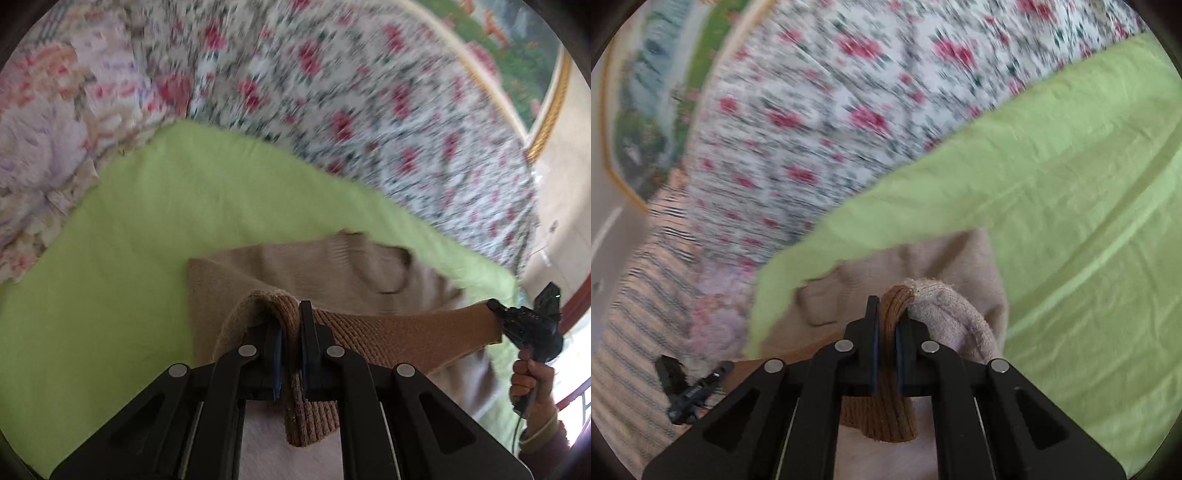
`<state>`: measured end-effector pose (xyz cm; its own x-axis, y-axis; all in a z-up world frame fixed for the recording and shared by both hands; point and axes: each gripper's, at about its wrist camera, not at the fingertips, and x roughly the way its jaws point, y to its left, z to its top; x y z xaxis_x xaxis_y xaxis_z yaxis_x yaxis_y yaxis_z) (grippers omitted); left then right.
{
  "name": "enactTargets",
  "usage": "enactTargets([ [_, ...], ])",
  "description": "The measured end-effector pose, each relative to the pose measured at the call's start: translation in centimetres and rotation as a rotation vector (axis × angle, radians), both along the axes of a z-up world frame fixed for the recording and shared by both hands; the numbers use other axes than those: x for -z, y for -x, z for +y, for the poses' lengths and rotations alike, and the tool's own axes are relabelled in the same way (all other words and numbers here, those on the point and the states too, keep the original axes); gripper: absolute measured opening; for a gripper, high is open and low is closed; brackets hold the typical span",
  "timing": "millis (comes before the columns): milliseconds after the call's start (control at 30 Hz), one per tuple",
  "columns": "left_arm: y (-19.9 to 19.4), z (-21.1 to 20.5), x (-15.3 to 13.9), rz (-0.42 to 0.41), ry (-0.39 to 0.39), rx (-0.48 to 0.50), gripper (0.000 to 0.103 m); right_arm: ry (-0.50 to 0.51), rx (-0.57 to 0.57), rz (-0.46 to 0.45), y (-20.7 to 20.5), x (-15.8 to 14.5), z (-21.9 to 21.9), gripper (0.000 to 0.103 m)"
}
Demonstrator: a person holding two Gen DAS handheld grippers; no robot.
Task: Fold small clothes
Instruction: 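Fold the hem up toward the collar with both tools and release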
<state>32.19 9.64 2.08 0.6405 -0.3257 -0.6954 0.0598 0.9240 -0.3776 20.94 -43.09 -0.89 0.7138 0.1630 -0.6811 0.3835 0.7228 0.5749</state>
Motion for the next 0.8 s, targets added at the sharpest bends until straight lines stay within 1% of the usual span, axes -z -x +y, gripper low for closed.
enactTargets([
  [67,-1.7,-0.1,2.4,0.054,-0.033,-0.006,0.006,0.006,0.005,0.039,-0.9,1.8,-0.1,0.008],
  [100,-1.8,-0.1,3.2,0.074,-0.04,-0.004,0.007,0.007,0.005,0.056,-1.1,2.4,-0.1,0.011],
  [133,-2.1,-0.1,4.0,0.096,-0.041,0.002,0.008,0.009,0.013,0.08,-1.2,3.1,-0.1,0.011],
  [167,-2.2,0.0,4.6,0.114,-0.04,0.003,0.011,0.005,0.014,0.086,-1.1,3.4,-0.2,0.013],
  [200,-1.9,0.2,4.7,0.12,-0.028,0.006,0.011,-0.002,0.017,0.084,-0.8,3.4,-0.2,0.018],
  [233,-1.4,0.4,4.6,0.12,-0.013,0.007,0.016,-0.003,0.03,0.075,0.0,3.0,-0.2,0.021],
  [267,-0.6,0.6,4.3,0.119,-0.001,0.004,0.024,0.004,0.039,0.064,0.7,2.5,-0.1,0.026],
  [300,0.6,0.6,3.9,0.114,0.008,0.005,0.028,0.026,0.047,0.051,1.5,1.8,0.1,0.028],
  [333,1.9,0.3,3.7,0.112,0.018,0.01,0.036,0.072,0.045,0.035,2.5,0.8,0.9,0.028],
  [367,3.0,-0.4,3.5,0.113,0.024,0.026,0.037,0.129,0.017,0.0,3.5,-0.3,2.3,0.028],
  [400,3.9,-1.3,3.4,0.113,0.029,0.055,0.037,0.155,-0.025,-0.027,3.9,-0.8,3.7,0.028],
  [433,4.8,-2.6,3.3,0.109,0.033,0.092,0.04,0.164,-0.138,-0.044,3.9,-1.0,6.1,0.029],
  [467,5.6,-4.2,3.3,0.106,0.031,0.132,0.045,0.162,-0.225,-0.032,3.6,-0.7,7.9,0.029],
  [533,6.2,-7.5,3.4,0.103,0.016,0.226,0.048,0.16,-0.416,0.021,2.4,0.5,11.8,0.029],
  [567,6.0,-8.9,3.5,0.105,0.008,0.267,0.048,0.164,-0.478,0.043,1.8,1.1,13.1,0.029],
  [600,6.0,-9.8,3.4,0.107,-0.005,0.298,0.049,0.192,-0.527,0.075,1.1,1.7,14.2,0.029],
  [633,5.6,-10.7,3.5,0.109,-0.04,0.318,0.05,0.222,-0.543,0.099,0.5,2.1,14.6,0.029],
  [667,4.7,-11.3,3.8,0.106,-0.098,0.319,0.05,0.263,-0.548,0.133,-0.4,2.6,14.8,0.029],
  [700,4.0,-11.3,4.0,0.106,-0.116,0.317,0.05,0.288,-0.537,0.154,-1.1,2.8,14.6,0.029],
  [733,3.0,-11.1,4.2,0.107,-0.13,0.311,0.05,0.304,-0.504,0.167,-1.9,3.0,13.7,0.028],
  [767,1.6,-10.6,4.4,0.113,-0.155,0.285,0.05,0.329,-0.445,0.188,-2.9,3.1,12.3,0.028],
  [800,0.0,-9.6,4.5,0.12,-0.163,0.253,0.048,0.351,-0.397,0.204,-3.3,3.1,11.3,0.028],
])
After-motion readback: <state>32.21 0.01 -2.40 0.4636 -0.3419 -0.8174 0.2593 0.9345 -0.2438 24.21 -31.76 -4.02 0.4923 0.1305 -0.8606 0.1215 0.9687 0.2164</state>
